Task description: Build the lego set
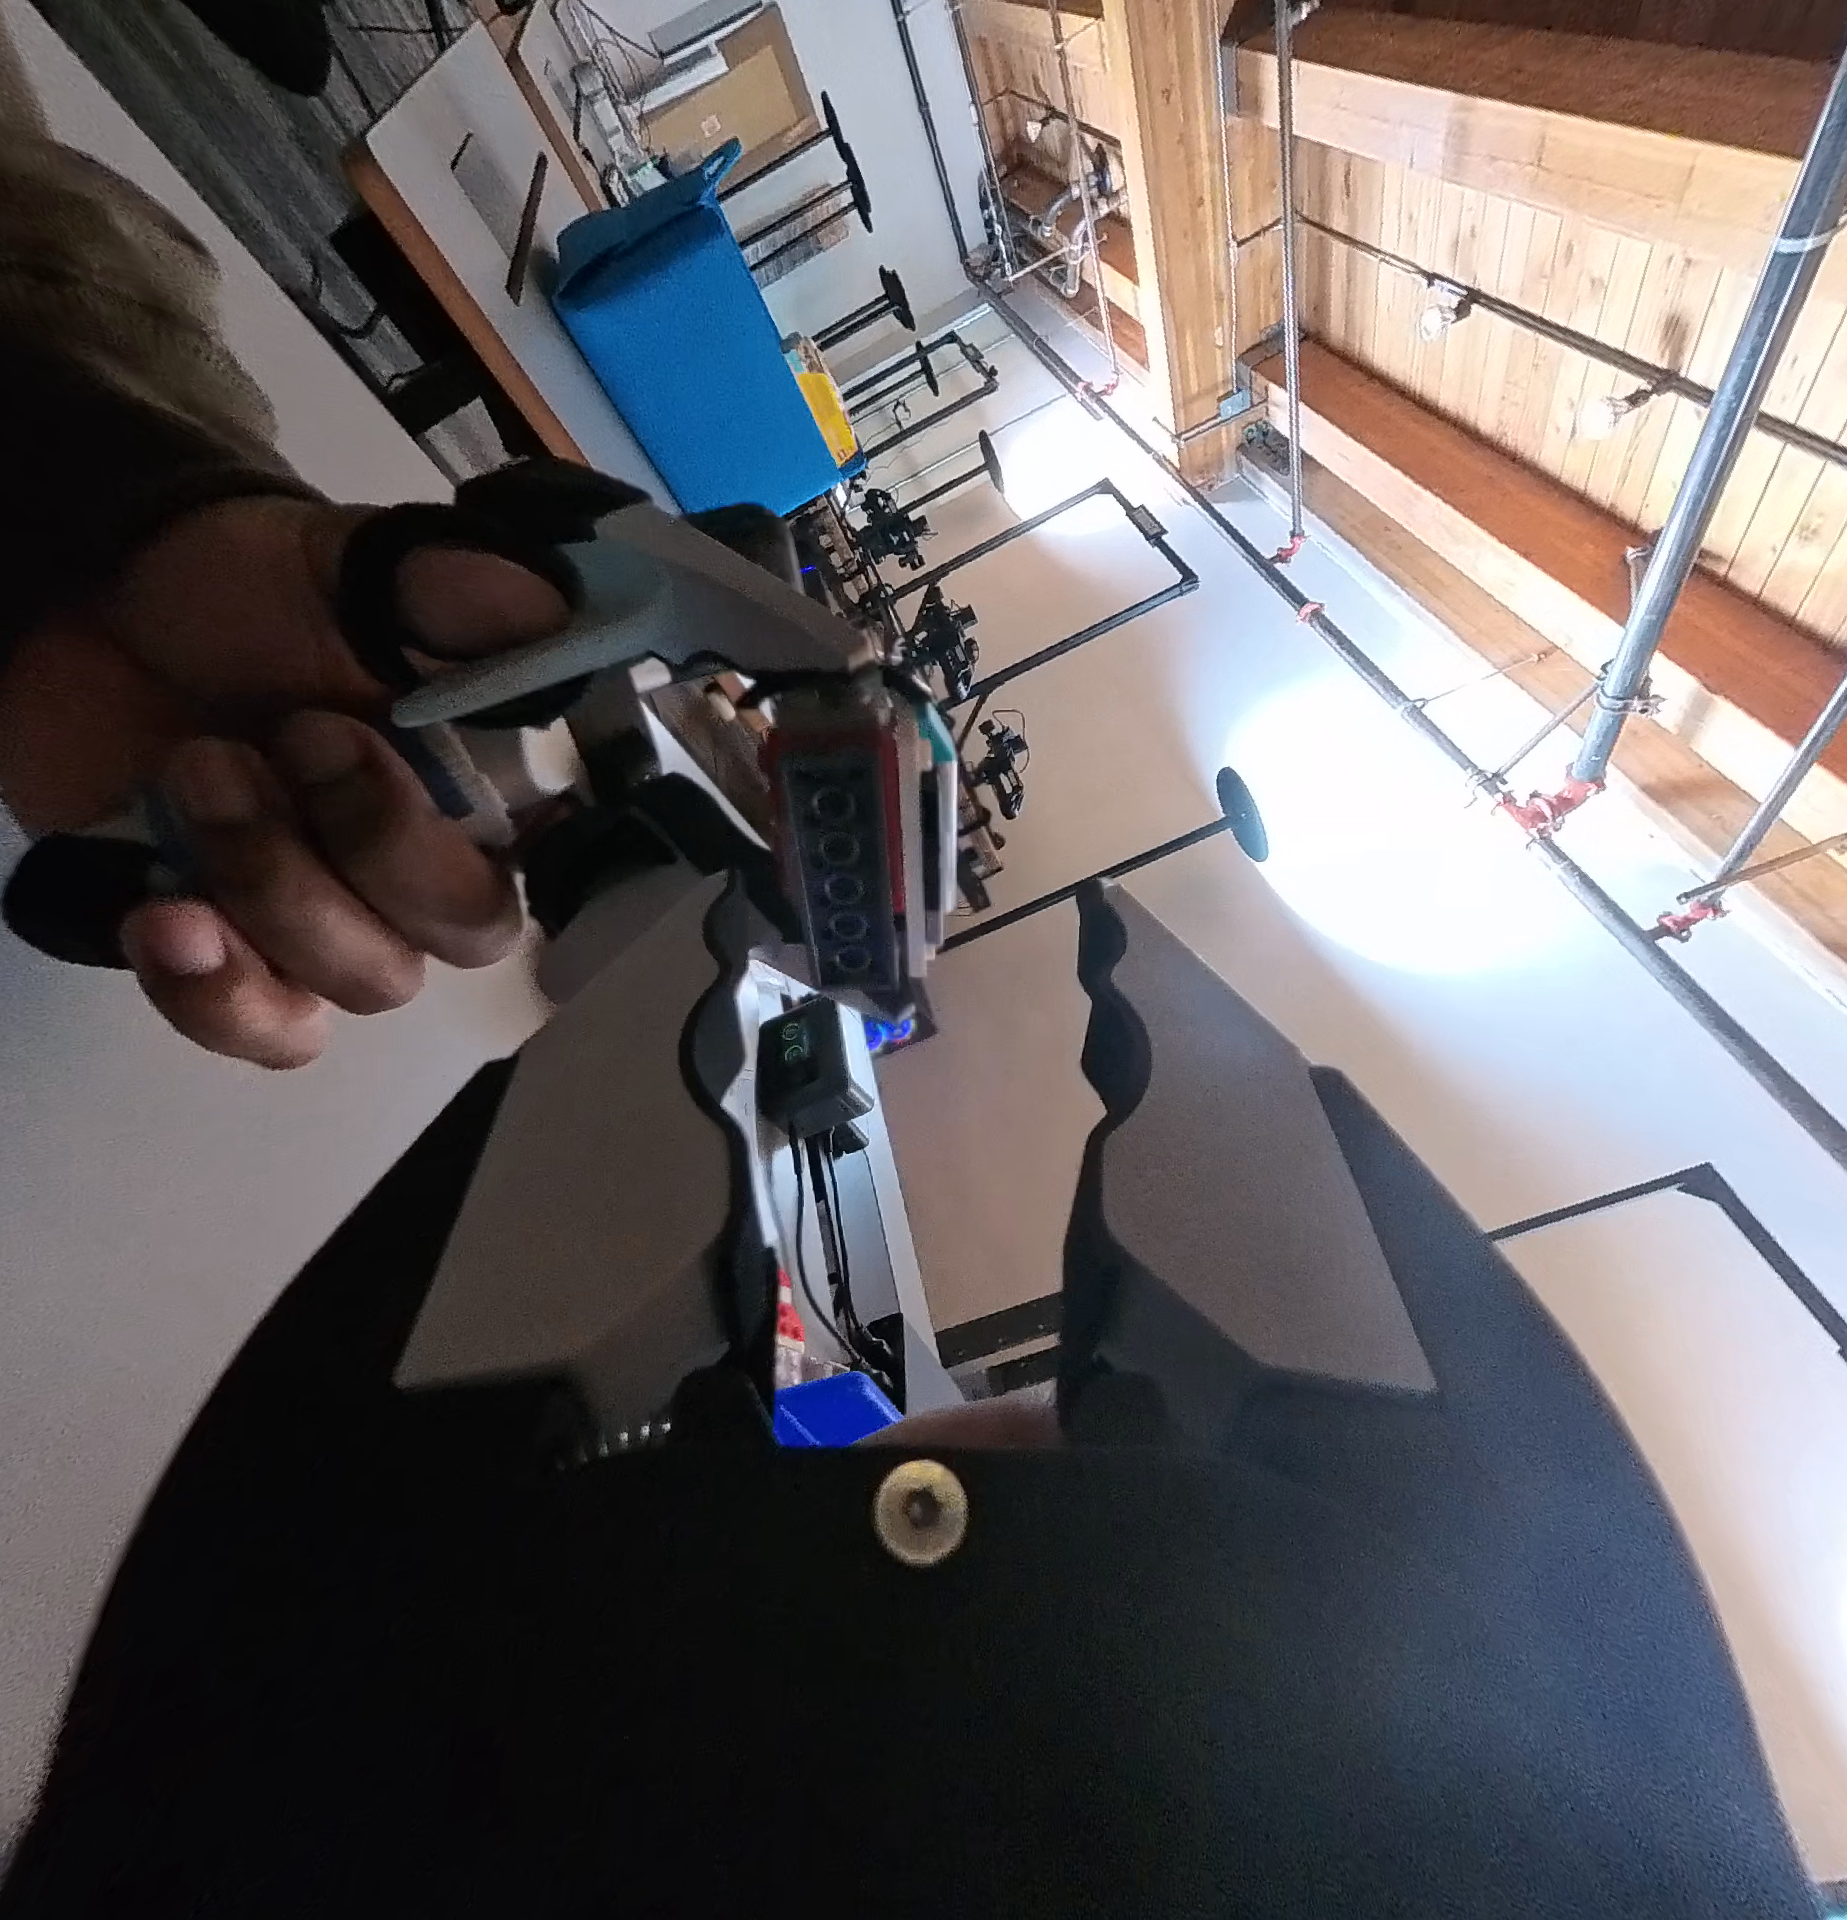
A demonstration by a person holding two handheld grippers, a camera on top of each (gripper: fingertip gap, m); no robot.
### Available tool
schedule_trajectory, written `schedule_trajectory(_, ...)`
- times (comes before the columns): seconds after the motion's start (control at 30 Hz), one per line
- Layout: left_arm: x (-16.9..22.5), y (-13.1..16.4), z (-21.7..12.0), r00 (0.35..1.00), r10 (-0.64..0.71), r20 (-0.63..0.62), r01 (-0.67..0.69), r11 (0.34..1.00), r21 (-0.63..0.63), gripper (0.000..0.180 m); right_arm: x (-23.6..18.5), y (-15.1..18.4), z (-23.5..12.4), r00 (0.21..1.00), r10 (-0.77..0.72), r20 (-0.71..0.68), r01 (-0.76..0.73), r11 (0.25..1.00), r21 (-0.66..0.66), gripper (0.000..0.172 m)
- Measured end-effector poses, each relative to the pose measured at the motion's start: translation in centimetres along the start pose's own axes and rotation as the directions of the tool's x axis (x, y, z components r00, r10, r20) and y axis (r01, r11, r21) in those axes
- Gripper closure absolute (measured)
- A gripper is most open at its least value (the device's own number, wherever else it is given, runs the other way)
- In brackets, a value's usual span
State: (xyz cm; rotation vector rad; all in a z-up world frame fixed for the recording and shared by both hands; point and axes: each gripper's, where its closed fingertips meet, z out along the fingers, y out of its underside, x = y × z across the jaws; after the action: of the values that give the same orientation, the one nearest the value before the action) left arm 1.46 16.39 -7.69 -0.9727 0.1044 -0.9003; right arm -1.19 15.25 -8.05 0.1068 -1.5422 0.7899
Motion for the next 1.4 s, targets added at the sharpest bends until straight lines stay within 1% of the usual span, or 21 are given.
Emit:
schedule_trajectory(0.1,-0.3,0.6,0.3,0.993,0.101,0.058,-0.098,0.993,-0.059,0.115,-0.4,0.3,-0.3,1.0,-0.017,-0.006,0.017,1.0,0.005,0.108)
schedule_trajectory(0.17,-0.8,1.0,0.5,0.976,0.189,0.111,-0.177,0.978,-0.11,0.115,-0.4,0.4,-0.6,1.0,-0.017,-0.026,0.017,1.0,0.01,0.111)
schedule_trajectory(0.23,-1.4,1.3,0.5,0.941,0.294,0.166,-0.266,0.948,-0.174,0.115,-0.3,0.6,-0.7,0.999,-0.007,-0.05,0.008,1.0,0.017,0.112)
schedule_trajectory(0.33,-2.0,1.5,0.6,0.873,0.44,0.213,-0.383,0.886,-0.261,0.115,-0.6,2.0,-0.9,0.998,0.04,-0.044,-0.04,0.999,-0.004,0.111)
schedule_trajectory(0.43,-2.4,1.3,0.3,0.829,0.505,0.24,-0.433,0.852,-0.296,0.116,-0.9,3.3,-1.6,0.99,0.135,-0.033,-0.136,0.99,-0.034,0.111)
schedule_trajectory(0.47,-2.5,1.2,0.2,0.824,0.511,0.246,-0.439,0.849,-0.295,0.116,-0.9,3.5,-1.9,0.984,0.172,-0.037,-0.173,0.984,-0.035,0.112)
schedule_trajectory(0.53,-2.9,1.5,0.1,0.84,0.478,0.258,-0.402,0.867,-0.295,0.116,-1.1,4.0,-2.1,0.967,0.254,-0.024,-0.255,0.966,-0.042,0.112)
schedule_trajectory(0.6,-3.7,2.6,-0.3,0.856,0.442,0.267,-0.36,0.882,-0.306,0.115,-1.9,4.7,-1.7,0.967,0.254,-0.009,-0.254,0.964,-0.082,0.111)
schedule_trajectory(0.67,-3.8,3.0,-0.4,0.872,0.42,0.251,-0.342,0.89,-0.302,0.116,-2.6,4.8,-1.5,0.967,0.253,0.02,-0.25,0.963,-0.099,0.112)
schedule_trajectory(0.77,-2.9,2.4,-0.2,0.879,0.426,0.214,-0.365,0.89,-0.273,0.116,-2.5,4.7,-1.6,0.952,0.304,0.033,-0.3,0.949,-0.095,0.113)
schedule_trajectory(0.9,-2.1,2.0,-0.2,0.912,0.372,0.17,-0.334,0.917,-0.217,0.116,-2.5,4.8,-1.7,0.912,0.407,0.058,-0.401,0.911,-0.093,0.115)
schedule_trajectory(0.97,-1.4,1.5,-0.2,0.935,0.331,0.132,-0.307,0.936,-0.173,0.116,-2.8,4.7,-1.9,0.875,0.476,0.088,-0.468,0.879,-0.094,0.117)
schedule_trajectory(1.0,-0.9,1.2,-0.2,0.945,0.309,0.104,-0.292,0.944,-0.153,0.116,-3.0,4.6,-2.0,0.843,0.527,0.106,-0.519,0.849,-0.094,0.118)
schedule_trajectory(1.07,-0.1,0.7,-0.3,0.956,0.288,0.061,-0.28,0.952,-0.121,0.116,-3.3,4.2,-2.3,0.741,0.654,0.152,-0.648,0.756,-0.091,0.118)
schedule_trajectory(1.17,0.8,0.4,-0.3,0.961,0.278,0.009,-0.275,0.955,-0.106,0.116,-3.7,3.4,-2.7,0.52,0.823,0.23,-0.828,0.551,-0.102,0.119)
schedule_trajectory(1.23,1.3,0.3,-0.2,0.963,0.267,-0.023,-0.268,0.958,-0.097,0.116,-3.6,2.4,-3.0,0.328,0.898,0.294,-0.922,0.373,-0.108,0.119)
schedule_trajectory(1.3,1.8,0.4,-0.2,0.965,0.258,-0.051,-0.262,0.96,-0.095,0.115,-3.3,1.5,-3.1,0.124,0.928,0.351,-0.978,0.175,-0.117,0.119)
schedule_trajectory(1.37,2.2,0.6,-0.1,0.965,0.252,-0.071,-0.258,0.962,-0.094,0.115,-3.3,0.5,-3.1,-0.086,0.909,0.407,-0.989,-0.029,-0.144,0.119)
schedule_trajectory(1.4,2.3,0.6,0.0,0.965,0.249,-0.078,-0.256,0.962,-0.094,0.115,-3.3,0.0,-3.0,-0.178,0.883,0.434,-0.98,-0.121,-0.157,0.119)
